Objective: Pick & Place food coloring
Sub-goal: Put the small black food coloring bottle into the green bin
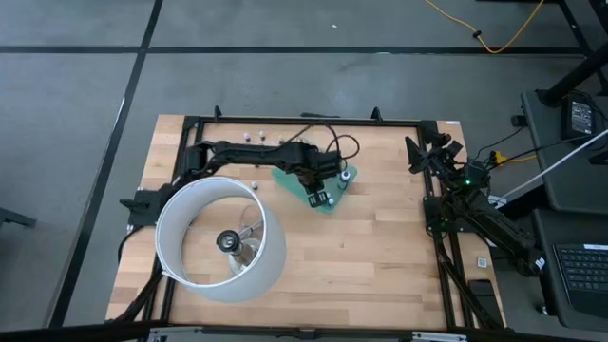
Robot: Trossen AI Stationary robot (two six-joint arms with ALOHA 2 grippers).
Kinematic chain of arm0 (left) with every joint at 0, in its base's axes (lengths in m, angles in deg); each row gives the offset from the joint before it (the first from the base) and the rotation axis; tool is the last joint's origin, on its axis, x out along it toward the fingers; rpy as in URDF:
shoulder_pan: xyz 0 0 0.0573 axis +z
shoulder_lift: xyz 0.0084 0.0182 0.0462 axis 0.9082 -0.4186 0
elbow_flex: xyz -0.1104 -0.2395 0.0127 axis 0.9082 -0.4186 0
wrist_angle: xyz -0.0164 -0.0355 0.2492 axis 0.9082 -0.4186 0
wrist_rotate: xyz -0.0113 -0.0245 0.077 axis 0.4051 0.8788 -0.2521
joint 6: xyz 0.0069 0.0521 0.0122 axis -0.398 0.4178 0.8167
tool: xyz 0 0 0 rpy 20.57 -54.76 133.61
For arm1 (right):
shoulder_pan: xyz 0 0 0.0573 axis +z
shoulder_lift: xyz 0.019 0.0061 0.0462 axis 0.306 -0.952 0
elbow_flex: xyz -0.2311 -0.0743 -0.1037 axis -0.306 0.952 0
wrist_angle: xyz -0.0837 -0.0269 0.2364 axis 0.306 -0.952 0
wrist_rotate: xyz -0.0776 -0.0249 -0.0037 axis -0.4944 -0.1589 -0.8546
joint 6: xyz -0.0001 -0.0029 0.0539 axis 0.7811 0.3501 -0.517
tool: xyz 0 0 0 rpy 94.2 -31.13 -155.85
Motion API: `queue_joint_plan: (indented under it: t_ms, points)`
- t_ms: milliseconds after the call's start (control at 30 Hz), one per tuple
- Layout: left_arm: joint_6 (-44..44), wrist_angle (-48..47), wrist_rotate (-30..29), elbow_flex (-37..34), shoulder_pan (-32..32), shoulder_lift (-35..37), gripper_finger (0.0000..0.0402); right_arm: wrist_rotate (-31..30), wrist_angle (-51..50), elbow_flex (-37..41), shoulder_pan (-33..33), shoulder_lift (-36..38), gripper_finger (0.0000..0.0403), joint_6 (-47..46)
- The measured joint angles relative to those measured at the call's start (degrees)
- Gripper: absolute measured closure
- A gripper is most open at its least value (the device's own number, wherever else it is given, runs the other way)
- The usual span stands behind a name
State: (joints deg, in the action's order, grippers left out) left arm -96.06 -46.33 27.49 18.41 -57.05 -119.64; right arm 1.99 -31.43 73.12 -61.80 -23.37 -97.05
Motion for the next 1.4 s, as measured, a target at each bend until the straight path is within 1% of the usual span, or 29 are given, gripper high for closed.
queue_joint_plan:
  t_ms: [467, 933, 1100, 1400]
  points:
    - [0.9, 2.7, -0.8, 0.5, -1.1, -4.4, 0.0343, 0.0, 0.0, 0.0, 0.0, 0.0, 0.0004, 0.0]
    - [2.1, 4.0, 0.2, 0.8, -1.8, -7.1, 0.0343, 0.0, -0.9, 0.0, 0.0, 0.0, 0.0004, 0.0]
    - [3.8, 4.2, 2.8, 0.8, -1.9, -7.1, 0.0324, 0.0, -1.7, 0.0, 0.0, 0.0, 0.0004, 0.0]
    - [3.7, 3.9, 3.0, 0.8, -1.9, -7.2, 0.0286, 0.0, -3.1, 0.0, 0.0, 0.0, 0.0004, 0.0]
